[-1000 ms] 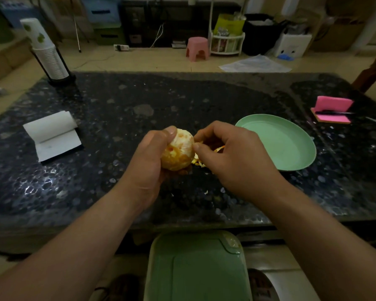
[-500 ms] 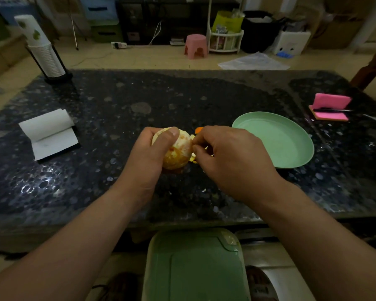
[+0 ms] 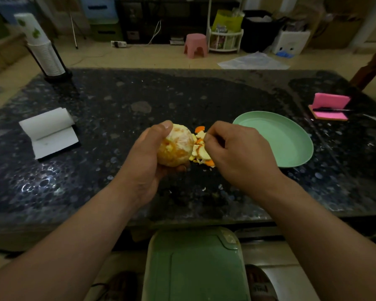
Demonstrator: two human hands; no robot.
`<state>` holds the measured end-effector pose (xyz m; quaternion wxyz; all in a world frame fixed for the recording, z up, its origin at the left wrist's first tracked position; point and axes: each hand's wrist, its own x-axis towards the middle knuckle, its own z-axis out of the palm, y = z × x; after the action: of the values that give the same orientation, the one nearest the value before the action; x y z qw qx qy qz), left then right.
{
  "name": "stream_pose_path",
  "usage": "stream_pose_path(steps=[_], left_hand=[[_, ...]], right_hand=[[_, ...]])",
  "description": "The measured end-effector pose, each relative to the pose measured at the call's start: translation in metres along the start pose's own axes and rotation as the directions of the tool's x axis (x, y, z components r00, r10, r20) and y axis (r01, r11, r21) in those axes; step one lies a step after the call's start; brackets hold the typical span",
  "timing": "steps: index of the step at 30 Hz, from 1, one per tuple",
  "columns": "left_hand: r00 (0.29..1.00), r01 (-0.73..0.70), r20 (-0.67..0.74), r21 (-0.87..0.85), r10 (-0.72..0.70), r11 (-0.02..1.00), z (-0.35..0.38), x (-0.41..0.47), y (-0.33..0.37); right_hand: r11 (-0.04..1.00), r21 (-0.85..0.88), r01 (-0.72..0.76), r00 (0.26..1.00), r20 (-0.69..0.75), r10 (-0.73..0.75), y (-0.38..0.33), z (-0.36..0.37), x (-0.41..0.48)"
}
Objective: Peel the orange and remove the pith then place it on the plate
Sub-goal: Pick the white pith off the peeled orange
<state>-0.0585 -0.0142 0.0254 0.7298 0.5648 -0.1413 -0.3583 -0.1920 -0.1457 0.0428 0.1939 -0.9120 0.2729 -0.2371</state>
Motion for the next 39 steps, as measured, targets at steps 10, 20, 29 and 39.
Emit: stream_pose_path(steps=[10,20,29,39], left_hand=[[0.998,-0.057,0.009,0.062,0.057,0.996,-0.002,0.002,-0.002],[0.995,-0.102,0.010,0.111,0.101,0.989,-0.003,0.002,-0.006],[0.992,-0.123,-0.015,0.125,0.126,0.984,-0.001,0.001,-0.005],[0.927,-0.341,-0.024,0.361,0.375,0.868,-0.001,-0.003,-0.007]], right_hand=[[0.894,0.430,-0.128,0.988,0.138,0.075,-0.023,0.003,-0.009],[0.845,0.503,-0.181,0.978,0.184,0.100,-0.019,-0.002,-0.008],[0.826,0.526,-0.204,0.974,0.195,0.116,-0.020,-0.002,-0.009],[0.851,0.496,-0.171,0.983,0.139,0.116,-0.024,0.001,-0.011]])
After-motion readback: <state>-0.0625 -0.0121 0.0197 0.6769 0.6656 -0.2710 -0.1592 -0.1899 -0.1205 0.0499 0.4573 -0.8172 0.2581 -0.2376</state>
